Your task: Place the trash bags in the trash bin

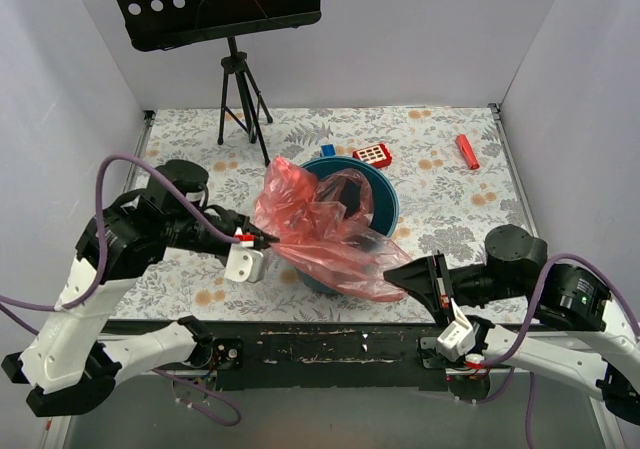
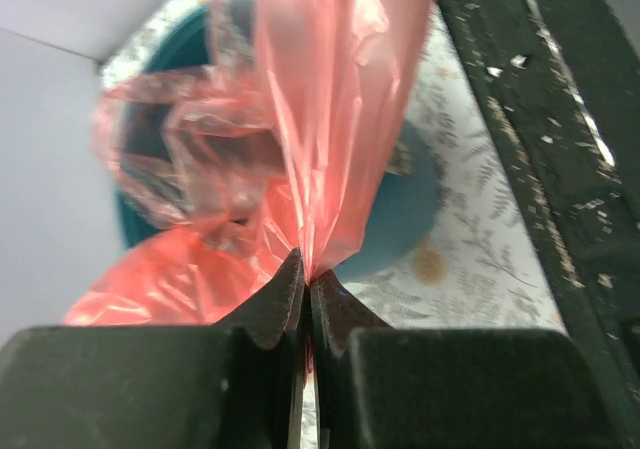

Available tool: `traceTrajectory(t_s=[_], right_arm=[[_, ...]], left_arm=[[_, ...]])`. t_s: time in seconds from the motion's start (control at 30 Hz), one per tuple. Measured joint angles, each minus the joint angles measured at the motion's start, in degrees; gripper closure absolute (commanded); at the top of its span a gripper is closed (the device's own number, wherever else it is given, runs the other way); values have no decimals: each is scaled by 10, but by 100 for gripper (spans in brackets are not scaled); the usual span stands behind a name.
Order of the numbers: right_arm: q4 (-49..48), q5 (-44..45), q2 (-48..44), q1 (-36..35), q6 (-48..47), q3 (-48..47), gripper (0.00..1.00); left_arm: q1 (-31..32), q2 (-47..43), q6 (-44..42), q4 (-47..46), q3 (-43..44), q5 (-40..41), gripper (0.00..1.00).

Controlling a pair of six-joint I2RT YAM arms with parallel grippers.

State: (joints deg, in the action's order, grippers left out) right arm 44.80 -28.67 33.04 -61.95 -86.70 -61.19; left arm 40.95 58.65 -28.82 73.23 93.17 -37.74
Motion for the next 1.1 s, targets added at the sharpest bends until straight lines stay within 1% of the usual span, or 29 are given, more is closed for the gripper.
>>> traceTrajectory(t_s=[0.17,0.3,0.33,0.43,0.47,0.5,0.6,0.7,0.8,0.83,0.87,0.93,1.0,1.1], right_arm=[[48,-4,2,0,-46,6,99],[78,2,-10,0,-71,45,98],[84,2,-15,0,-74,61,93],[91,7,-34,0,-78,111,56],[94,10,-42,0,-79,129,49],[97,16,-52,0,-79,146,46],[109,46,-78,0,-70,170,45],[138,80,-87,0,-35,143,44],[177,111,-76,0,23,42,45],[180,124,-71,0,48,-13,44],[176,130,-69,0,59,-34,44],[130,169,-69,-1,106,-73,44],[63,221,-59,-4,157,-81,42],[-5,256,8,-5,248,-88,41]], left_arm=[[1,-32,-33,19,-111,-20,100],[2,-55,-54,28,-191,-16,100],[2,-60,-56,30,-204,-14,100],[5,-76,-56,31,-237,-9,100],[5,-78,-47,30,-244,-3,100],[5,-80,-35,25,-251,4,100],[5,-82,9,-19,-263,34,100],[5,-87,41,-84,-273,76,100],[4,-104,51,-149,-277,118,100],[4,-113,50,-174,-277,131,100],[4,-119,47,-192,-277,139,100],[4,-136,36,-241,-282,156,100],[4,-151,16,-295,-294,166,100],[4,-159,-19,-367,-314,170,100]])
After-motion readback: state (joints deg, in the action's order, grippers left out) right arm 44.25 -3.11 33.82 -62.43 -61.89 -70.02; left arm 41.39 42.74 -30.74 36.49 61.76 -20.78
